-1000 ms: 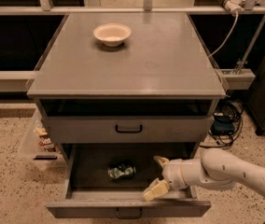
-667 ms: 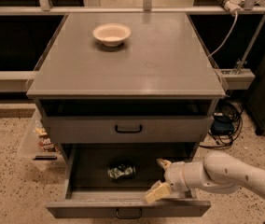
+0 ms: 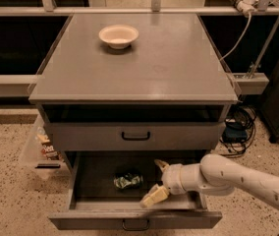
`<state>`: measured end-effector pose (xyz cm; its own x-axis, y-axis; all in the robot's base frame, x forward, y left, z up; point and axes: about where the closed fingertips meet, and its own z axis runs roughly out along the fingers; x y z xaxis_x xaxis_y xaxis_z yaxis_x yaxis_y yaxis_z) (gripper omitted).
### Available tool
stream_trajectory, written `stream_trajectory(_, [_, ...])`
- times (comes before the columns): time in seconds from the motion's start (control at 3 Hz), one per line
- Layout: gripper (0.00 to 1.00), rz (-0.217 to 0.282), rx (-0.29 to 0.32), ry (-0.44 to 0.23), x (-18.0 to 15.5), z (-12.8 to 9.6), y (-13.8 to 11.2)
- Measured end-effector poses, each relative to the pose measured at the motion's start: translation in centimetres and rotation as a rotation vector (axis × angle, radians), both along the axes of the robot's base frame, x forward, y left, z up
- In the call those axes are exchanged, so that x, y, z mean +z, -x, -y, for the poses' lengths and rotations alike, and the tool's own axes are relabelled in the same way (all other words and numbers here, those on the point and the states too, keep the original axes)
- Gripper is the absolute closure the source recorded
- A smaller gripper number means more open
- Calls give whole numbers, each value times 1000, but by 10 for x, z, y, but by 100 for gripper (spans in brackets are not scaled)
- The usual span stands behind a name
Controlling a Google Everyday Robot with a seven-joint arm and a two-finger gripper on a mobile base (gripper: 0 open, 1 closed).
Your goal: Pick green can from middle drawer and place on counter
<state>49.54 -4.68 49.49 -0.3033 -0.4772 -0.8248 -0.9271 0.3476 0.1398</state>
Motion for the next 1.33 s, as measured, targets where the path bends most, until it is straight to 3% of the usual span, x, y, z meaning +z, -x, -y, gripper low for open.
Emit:
stream_trajectory(0.33, [0, 50, 43, 3, -5, -19, -16])
stream_trajectory(0.67, [0, 51, 45, 2, -5, -20, -17])
stream_trajectory(1.33, [0, 101, -8, 60, -9, -25, -13])
